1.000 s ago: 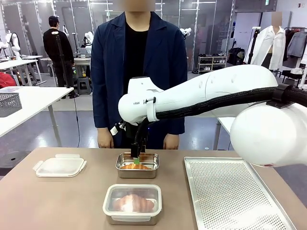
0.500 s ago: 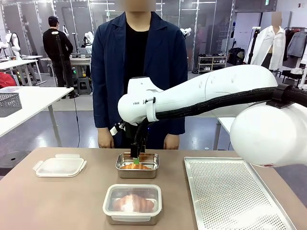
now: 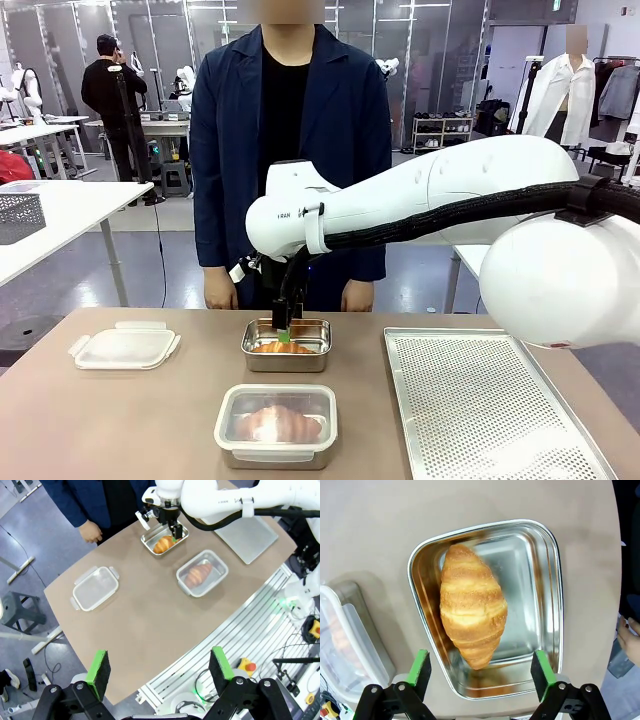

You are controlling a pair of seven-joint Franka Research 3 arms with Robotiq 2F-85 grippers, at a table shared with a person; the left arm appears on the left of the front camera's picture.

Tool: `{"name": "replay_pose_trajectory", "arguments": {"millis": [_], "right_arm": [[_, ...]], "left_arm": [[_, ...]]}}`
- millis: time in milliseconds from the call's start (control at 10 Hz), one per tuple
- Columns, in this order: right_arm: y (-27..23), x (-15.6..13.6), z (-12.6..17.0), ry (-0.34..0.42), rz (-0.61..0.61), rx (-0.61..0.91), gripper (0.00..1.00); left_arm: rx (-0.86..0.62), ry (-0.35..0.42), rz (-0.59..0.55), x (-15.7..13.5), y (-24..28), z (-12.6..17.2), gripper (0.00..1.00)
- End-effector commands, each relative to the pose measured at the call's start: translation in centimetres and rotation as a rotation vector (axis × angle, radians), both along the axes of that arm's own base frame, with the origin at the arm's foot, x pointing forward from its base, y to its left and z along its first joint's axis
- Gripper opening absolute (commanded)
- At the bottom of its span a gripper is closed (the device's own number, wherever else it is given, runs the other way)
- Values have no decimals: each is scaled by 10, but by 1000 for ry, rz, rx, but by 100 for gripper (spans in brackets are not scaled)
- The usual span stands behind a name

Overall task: Place the bread into the airtight container.
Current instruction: Pick up a Butter Roll and place it into an empty Airtight Container.

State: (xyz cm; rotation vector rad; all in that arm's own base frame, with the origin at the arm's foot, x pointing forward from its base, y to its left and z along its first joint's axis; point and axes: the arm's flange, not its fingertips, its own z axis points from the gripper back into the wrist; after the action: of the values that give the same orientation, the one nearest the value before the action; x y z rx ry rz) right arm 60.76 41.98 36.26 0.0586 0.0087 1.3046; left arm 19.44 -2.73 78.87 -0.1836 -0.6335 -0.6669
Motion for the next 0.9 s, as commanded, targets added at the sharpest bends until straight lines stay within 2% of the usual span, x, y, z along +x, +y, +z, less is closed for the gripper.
{"name": "replay_pose_trajectory", "arguments": {"millis": [0,100,200,300,600,800], "right_arm": [[0,0,0,0,0,0,100],[-16,-6,21,-28,-38,-107,100],[-32,-17,54,-12,-81,-47,100],[-56,-29,90,-27,-155,-24,100],[-135,-55,154,13,-367,88,100],[-204,-103,200,-43,-525,196,100]], "left_arm": [[8,-3,-11,0,1,2,100],[8,-3,-11,0,1,2,100],[8,-3,-11,0,1,2,100],[8,-3,-11,0,1,2,100],[8,-3,-11,0,1,2,100],[8,-3,-11,0,1,2,100]]}}
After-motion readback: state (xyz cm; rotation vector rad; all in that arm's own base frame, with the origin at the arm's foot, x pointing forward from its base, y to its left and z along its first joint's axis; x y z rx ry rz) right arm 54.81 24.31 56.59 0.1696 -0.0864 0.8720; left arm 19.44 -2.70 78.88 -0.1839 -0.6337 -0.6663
